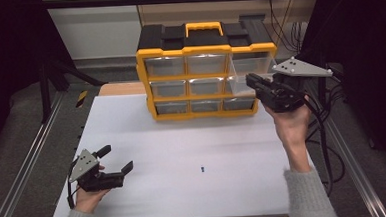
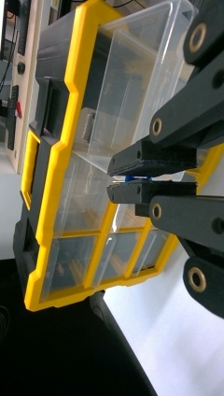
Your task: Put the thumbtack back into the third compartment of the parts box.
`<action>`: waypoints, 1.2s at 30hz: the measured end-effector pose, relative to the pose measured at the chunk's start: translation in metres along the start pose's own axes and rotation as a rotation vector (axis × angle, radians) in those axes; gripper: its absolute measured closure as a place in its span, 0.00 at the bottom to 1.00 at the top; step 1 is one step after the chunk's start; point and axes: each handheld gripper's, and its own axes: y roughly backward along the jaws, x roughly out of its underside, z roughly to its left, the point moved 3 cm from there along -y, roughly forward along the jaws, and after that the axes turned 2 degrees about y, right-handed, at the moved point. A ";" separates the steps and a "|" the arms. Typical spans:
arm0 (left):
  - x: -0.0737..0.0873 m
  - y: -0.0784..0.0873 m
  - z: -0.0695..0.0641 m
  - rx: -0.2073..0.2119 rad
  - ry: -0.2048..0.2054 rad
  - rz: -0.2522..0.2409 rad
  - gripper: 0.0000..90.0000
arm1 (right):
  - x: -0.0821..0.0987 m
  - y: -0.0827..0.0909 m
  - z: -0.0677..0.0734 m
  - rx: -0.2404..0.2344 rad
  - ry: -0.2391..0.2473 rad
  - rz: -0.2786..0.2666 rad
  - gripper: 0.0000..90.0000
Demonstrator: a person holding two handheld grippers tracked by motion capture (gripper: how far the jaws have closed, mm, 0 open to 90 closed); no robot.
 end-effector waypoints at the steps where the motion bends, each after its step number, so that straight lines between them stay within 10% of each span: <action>1: 0.000 0.000 0.000 0.001 0.000 0.000 0.02 | -0.001 0.000 0.000 0.001 -0.001 0.000 0.95; 36: 0.000 0.000 0.001 0.000 0.002 -0.001 0.02 | -0.016 -0.033 -0.032 0.102 -0.030 0.040 0.95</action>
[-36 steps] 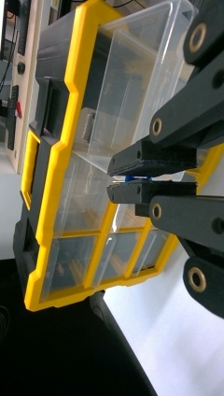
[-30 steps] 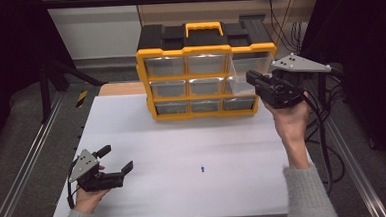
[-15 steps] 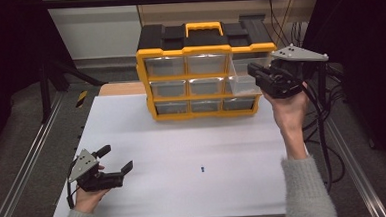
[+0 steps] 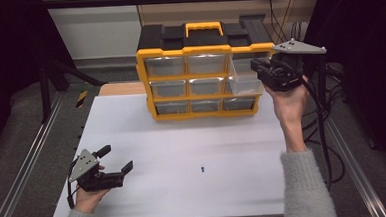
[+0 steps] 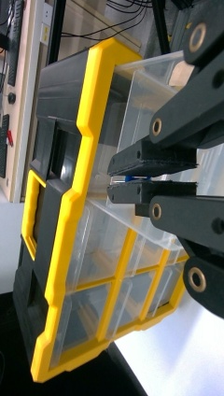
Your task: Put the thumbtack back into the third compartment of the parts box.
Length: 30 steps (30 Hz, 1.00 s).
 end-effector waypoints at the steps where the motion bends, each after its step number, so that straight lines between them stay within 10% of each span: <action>1: 0.000 0.000 0.000 0.000 0.000 0.000 0.02 | 0.000 -0.001 -0.001 0.004 0.000 0.001 0.95; 30: 0.000 0.000 0.000 -0.001 0.001 0.000 0.02 | 0.013 -0.027 -0.015 0.054 -0.011 0.094 0.94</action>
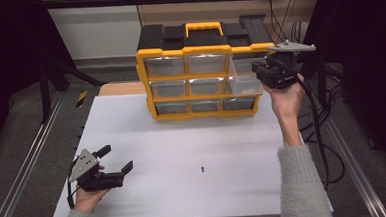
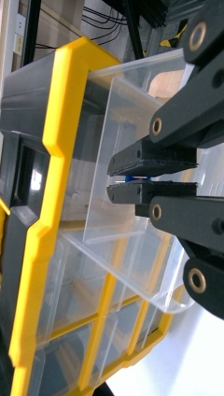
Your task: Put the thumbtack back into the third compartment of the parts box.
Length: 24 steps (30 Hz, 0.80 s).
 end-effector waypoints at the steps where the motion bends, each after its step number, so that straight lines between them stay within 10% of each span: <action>1: 0.000 0.000 0.000 0.000 0.000 0.000 0.02 | 0.001 -0.001 -0.001 0.002 -0.001 0.004 0.94; 11: 0.000 0.000 0.000 0.000 0.000 0.000 0.02 | 0.003 -0.005 -0.007 0.014 -0.025 0.032 0.93; 24: 0.000 0.000 0.000 0.000 0.000 0.000 0.02 | 0.000 0.009 -0.004 -0.005 -0.001 -0.030 0.69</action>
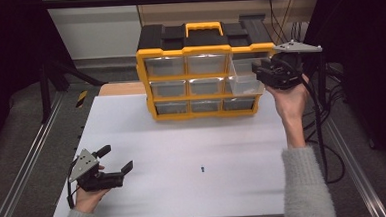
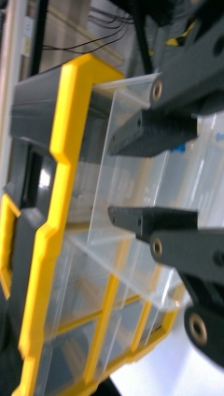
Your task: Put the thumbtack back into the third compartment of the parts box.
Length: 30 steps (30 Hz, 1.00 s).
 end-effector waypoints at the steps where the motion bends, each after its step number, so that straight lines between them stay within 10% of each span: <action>1: 0.000 0.000 0.000 0.000 0.000 0.000 0.02 | 0.000 0.003 0.002 -0.007 0.004 -0.019 0.65; 18: -0.001 0.001 0.000 -0.001 -0.004 -0.001 0.02 | 0.015 0.037 0.023 -0.073 0.034 -0.154 0.22; 30: -0.001 0.001 -0.001 -0.001 -0.002 -0.001 0.02 | 0.037 0.047 0.039 -0.105 0.032 -0.170 0.10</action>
